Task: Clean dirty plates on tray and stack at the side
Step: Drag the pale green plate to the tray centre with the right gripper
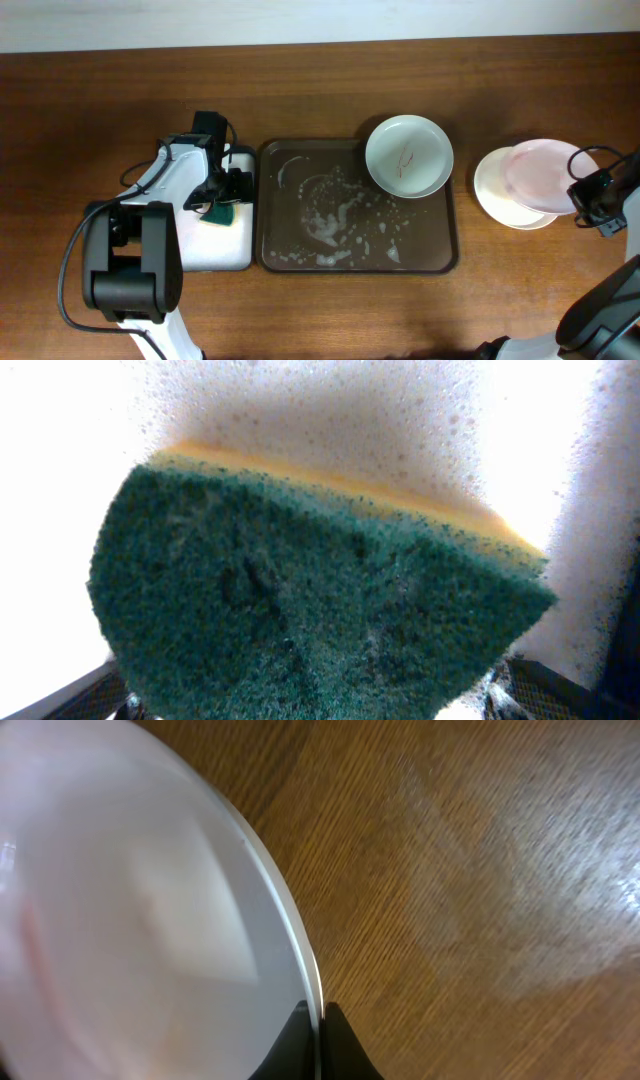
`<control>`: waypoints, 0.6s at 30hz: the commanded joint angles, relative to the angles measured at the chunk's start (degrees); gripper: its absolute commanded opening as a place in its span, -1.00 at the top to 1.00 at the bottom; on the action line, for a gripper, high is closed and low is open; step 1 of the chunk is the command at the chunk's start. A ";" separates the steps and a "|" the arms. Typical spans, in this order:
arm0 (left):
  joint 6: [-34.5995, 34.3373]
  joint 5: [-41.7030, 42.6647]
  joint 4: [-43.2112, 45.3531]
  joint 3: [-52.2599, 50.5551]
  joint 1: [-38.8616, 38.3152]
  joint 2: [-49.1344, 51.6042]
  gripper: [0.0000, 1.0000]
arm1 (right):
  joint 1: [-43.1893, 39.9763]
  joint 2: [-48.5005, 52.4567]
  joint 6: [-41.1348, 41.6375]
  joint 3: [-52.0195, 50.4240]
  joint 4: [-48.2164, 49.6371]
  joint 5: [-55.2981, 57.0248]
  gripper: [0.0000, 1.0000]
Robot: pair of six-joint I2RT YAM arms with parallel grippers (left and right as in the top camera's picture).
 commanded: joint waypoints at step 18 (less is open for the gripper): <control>0.31 -0.02 -0.52 -0.68 0.15 1.46 -0.91 | 28.28 1.46 -23.08 -0.59 21.44 -12.96 -0.51</control>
